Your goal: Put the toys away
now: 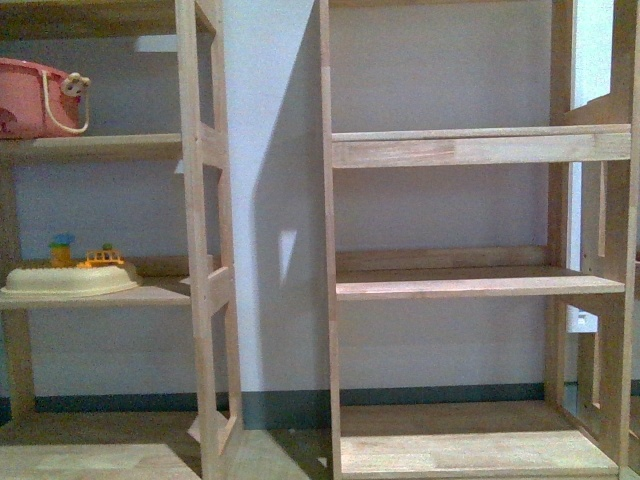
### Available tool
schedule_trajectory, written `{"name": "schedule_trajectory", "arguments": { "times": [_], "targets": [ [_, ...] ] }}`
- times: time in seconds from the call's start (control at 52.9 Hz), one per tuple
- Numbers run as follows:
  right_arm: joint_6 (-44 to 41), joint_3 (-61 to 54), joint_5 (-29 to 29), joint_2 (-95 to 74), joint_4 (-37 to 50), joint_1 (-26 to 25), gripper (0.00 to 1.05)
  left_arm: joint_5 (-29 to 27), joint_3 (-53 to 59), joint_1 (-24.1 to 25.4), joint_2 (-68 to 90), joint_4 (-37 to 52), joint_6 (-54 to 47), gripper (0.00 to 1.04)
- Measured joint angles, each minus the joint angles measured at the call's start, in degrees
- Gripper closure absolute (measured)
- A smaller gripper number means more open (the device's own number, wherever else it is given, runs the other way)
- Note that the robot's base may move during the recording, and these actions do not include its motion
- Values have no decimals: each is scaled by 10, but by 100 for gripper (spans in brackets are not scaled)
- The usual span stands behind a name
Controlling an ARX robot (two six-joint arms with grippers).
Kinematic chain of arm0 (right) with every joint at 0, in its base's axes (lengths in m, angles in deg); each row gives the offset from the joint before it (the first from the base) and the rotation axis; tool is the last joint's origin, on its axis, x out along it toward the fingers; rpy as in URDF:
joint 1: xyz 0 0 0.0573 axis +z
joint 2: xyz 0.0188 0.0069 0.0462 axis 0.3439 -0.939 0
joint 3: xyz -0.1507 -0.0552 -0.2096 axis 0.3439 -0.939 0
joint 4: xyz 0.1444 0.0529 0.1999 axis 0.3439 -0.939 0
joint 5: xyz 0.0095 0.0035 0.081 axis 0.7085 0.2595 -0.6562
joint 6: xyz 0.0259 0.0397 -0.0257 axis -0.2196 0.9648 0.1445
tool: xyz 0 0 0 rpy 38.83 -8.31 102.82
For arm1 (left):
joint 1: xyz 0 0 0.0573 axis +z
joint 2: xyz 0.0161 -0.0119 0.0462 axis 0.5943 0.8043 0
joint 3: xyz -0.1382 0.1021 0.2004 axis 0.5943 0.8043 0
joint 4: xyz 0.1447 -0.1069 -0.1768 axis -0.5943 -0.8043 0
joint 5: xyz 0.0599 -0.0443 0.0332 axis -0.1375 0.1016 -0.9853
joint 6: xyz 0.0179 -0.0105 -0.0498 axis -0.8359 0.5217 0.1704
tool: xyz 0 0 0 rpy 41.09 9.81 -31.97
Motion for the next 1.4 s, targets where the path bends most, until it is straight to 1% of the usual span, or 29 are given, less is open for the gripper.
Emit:
{"name": "schedule_trajectory", "arguments": {
  "times": [1.399],
  "targets": [
    [0, 0, 0, 0, 0, 0, 99, 0, 0, 1, -1, 0, 0, 6]
  ]
}}
